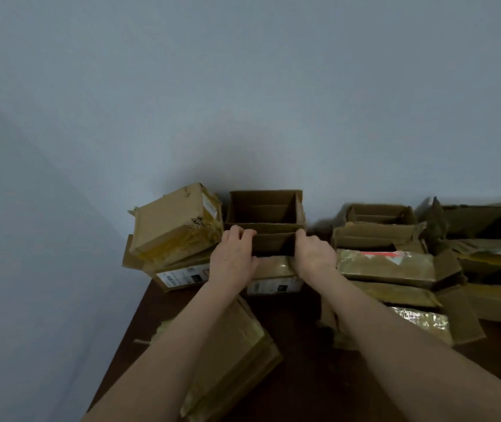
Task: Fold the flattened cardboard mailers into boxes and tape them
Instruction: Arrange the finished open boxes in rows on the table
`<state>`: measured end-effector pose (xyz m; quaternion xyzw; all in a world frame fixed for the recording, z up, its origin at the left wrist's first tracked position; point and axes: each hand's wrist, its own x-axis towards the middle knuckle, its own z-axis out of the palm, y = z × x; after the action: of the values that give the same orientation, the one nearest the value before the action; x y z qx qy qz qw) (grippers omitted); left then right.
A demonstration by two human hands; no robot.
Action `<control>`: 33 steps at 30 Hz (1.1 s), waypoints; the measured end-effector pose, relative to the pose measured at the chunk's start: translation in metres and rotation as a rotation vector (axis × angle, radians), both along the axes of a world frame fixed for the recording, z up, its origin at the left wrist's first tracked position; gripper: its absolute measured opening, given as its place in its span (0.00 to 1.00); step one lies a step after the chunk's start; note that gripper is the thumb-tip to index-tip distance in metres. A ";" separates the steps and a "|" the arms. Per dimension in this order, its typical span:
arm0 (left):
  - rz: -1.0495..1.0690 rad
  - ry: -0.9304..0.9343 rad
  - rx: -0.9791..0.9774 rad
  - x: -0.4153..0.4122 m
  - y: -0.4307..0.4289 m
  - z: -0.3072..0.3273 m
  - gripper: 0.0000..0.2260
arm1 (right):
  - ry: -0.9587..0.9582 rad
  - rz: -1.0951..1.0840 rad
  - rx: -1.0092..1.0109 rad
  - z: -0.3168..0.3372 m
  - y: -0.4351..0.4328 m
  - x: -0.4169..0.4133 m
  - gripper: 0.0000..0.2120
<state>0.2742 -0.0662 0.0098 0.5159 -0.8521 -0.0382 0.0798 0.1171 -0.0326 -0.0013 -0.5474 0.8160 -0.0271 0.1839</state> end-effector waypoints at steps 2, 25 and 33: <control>-0.003 -0.011 0.005 -0.001 -0.004 -0.002 0.20 | 0.095 -0.010 0.069 0.010 0.003 -0.014 0.09; 0.893 0.414 0.372 0.132 0.058 0.007 0.29 | -0.543 0.143 0.166 0.033 0.031 0.080 0.31; 0.807 1.167 0.358 0.120 0.121 0.039 0.09 | -1.121 -0.132 -0.040 0.042 0.080 0.079 0.28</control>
<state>0.3941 0.0544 0.0486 0.6903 -0.3951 -0.4133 0.4433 0.1963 0.0473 0.0403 -0.4004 0.6254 -0.3406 0.5767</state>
